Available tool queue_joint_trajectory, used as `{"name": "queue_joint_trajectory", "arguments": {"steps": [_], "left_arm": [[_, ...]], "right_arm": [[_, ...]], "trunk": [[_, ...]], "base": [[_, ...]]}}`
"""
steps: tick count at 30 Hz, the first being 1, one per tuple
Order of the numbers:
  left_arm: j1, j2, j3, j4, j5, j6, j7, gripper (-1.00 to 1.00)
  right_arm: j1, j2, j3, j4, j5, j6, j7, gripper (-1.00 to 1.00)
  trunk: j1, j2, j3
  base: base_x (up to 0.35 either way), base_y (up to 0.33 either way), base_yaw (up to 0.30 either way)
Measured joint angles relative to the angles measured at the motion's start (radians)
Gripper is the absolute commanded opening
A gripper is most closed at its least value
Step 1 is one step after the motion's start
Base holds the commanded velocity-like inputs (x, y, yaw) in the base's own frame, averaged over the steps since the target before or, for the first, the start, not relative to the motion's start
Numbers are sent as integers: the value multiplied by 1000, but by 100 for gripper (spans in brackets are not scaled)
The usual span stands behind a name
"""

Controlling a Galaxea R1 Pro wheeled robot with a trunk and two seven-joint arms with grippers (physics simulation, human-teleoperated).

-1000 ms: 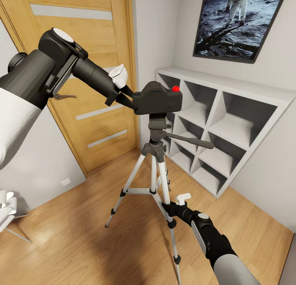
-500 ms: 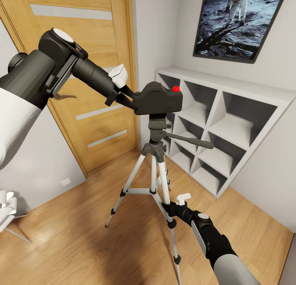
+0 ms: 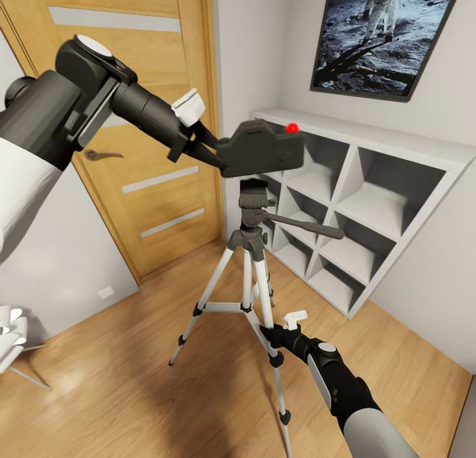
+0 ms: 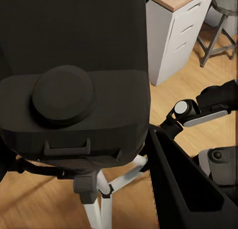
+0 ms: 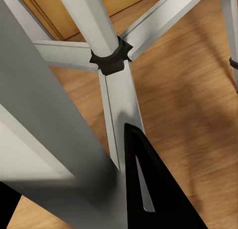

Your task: Attach the digital camera to the camera tripod in the bedroom.

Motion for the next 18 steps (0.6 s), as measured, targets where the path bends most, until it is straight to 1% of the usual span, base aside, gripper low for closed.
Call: {"name": "queue_joint_trajectory", "arguments": {"steps": [3,4,8,15,18], "left_arm": [[-1,-1,-16,1,11,0,2,-100],[-1,-1,-27,0,15,0,2,-100],[-2,1,-44,0,19,1,-1,-100],[-2,1,-52,-6,19,4,-2,-100],[-3,1,-53,-8,18,20,-1,-100]], "right_arm": [[0,0,0,0,0,0,0,-100],[0,0,0,0,0,0,0,-100],[0,0,0,0,0,0,0,-100],[0,0,0,0,0,0,1,-100],[0,0,0,0,0,0,0,-100]], "trunk": [[0,0,0],[0,0,0],[0,0,0],[0,0,0],[0,0,0]], "base": [[0,0,0],[0,0,0],[0,0,0],[0,0,0],[0,0,0]]}}
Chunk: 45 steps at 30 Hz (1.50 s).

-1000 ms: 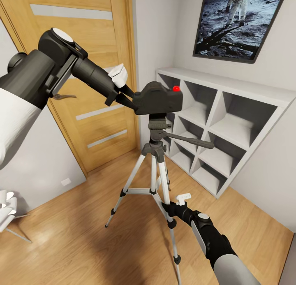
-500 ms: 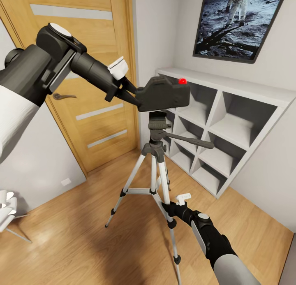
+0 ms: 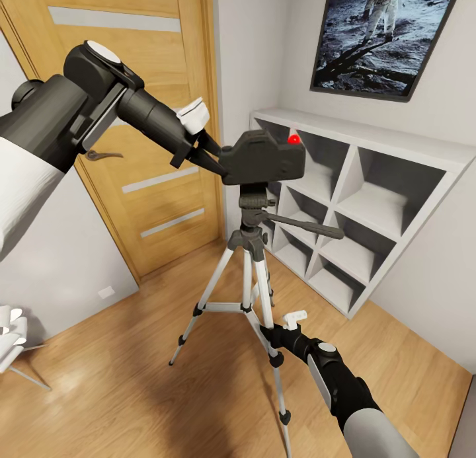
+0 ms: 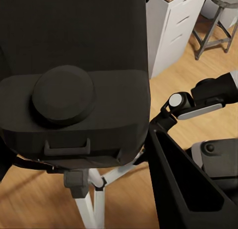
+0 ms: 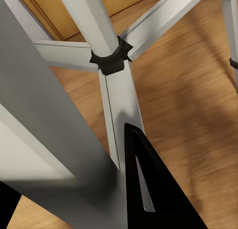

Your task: Attach the digital camera to the camera tripod in the bedroom.

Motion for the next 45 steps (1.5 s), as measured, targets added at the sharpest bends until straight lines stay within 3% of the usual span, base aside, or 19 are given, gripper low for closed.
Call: {"name": "queue_joint_trajectory", "arguments": {"steps": [11,23,45], "left_arm": [[-38,4,-18,1,-8,37,5,-100],[-49,29,-76,1,-7,38,36,-100],[-49,20,-81,5,-2,38,64,-100]], "right_arm": [[0,0,0,0,1,0,1,-100],[0,0,0,0,0,0,1,-100],[0,0,-1,0,1,0,1,-100]], "trunk": [[0,0,0],[0,0,0],[0,0,0]], "base": [[0,0,0],[0,0,0],[0,0,0]]}}
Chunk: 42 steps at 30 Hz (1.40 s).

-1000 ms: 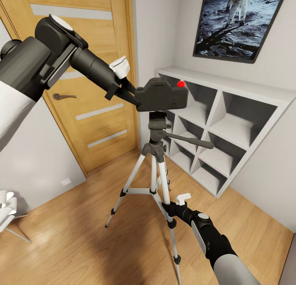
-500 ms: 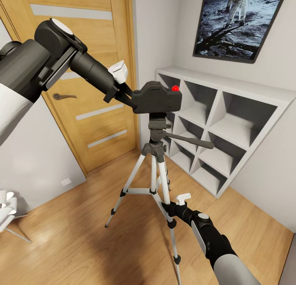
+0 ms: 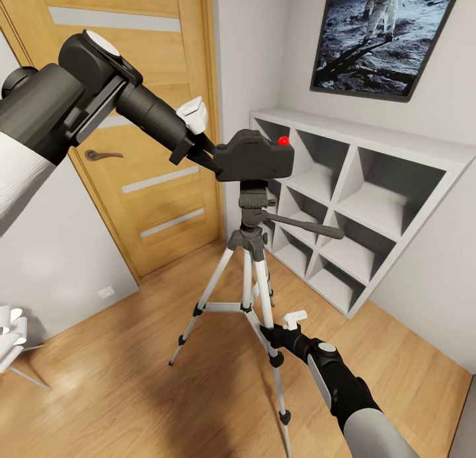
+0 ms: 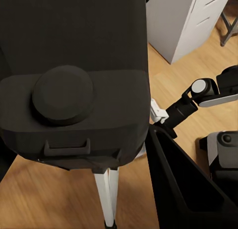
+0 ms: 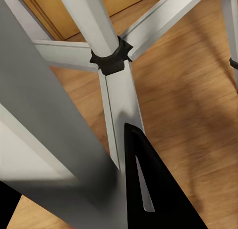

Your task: Attach the digital camera to the camera tripod in the bedroom.

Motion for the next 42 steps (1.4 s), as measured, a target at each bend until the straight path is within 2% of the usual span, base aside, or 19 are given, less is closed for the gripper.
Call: {"name": "queue_joint_trajectory", "arguments": {"steps": [6,7,11,12,27,36,39,42], "left_arm": [[0,-1,3,8,-2,-1,4,-100],[0,-1,3,9,-3,-1,11,100],[0,-1,7,9,-4,-9,35,100],[-1,-16,8,12,-9,-10,44,100],[-1,-46,7,11,-14,-10,91,100],[-1,-40,15,9,-3,-5,78,100],[0,-31,18,5,3,-5,71,100],[0,-8,22,0,7,-6,66,100]], "right_arm": [[0,0,0,0,0,0,0,-100],[0,0,1,0,0,0,0,-100],[0,0,1,0,0,0,0,-100],[0,0,-1,0,-4,-1,-5,-100],[1,-1,-15,-1,-17,-3,-10,-100],[0,-2,-8,1,-13,-3,-10,-100],[0,-1,-3,-1,-7,-1,-8,-100],[0,-1,-3,-2,-6,-1,-8,-100]], "trunk": [[0,0,0],[0,0,0],[0,0,0],[0,0,0],[0,0,0],[0,0,0],[0,0,0],[0,0,0]], "base": [[0,0,0],[0,0,0],[0,0,0],[0,0,0],[0,0,0],[0,0,0],[0,0,0],[0,0,0]]}}
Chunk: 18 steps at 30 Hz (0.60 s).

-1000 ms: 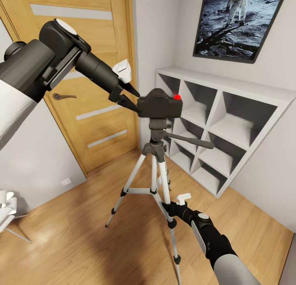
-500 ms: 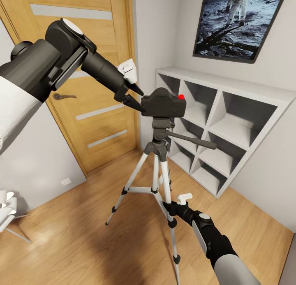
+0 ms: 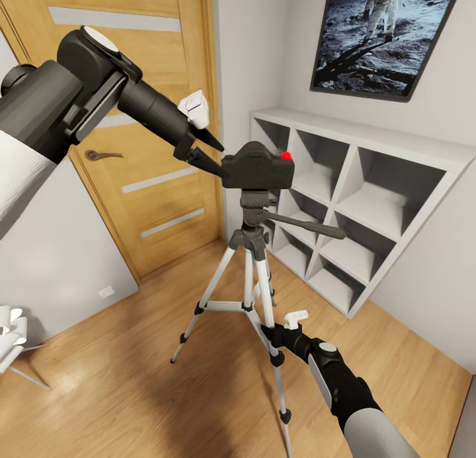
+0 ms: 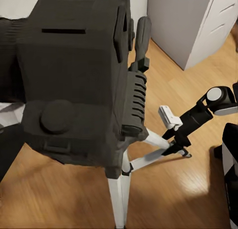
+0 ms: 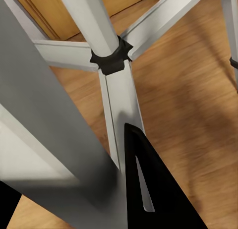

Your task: Attach the digital camera to the camera tripod in the bedroom.

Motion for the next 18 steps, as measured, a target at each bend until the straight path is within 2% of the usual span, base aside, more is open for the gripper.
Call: {"name": "queue_joint_trajectory", "arguments": {"steps": [3,7,9,10,12,14,16,18], "left_arm": [[0,41,21,-4,9,0,-1,100],[0,102,69,-9,14,-2,1,100],[0,140,106,-13,14,-2,4,100],[0,150,118,-16,14,-2,4,100],[0,183,174,-35,11,1,13,100],[0,199,211,-45,11,2,27,100],[0,231,286,-60,10,4,71,100],[0,254,331,-66,12,7,105,100]], "right_arm": [[0,0,0,0,0,0,0,-100],[0,0,0,0,0,0,0,-100],[0,0,0,0,0,0,0,-100],[0,0,0,0,0,0,0,-100],[0,0,0,0,0,1,0,-100],[0,0,0,0,1,1,0,-100],[0,0,0,0,0,1,0,-100],[0,0,-1,0,-1,1,0,-100]], "trunk": [[0,0,0],[0,0,0],[0,0,0],[0,0,0],[0,0,0],[0,0,0],[0,0,0],[0,0,0]], "base": [[0,0,0],[0,0,0],[0,0,0],[0,0,0],[0,0,0],[0,0,0],[0,0,0],[0,0,0]]}}
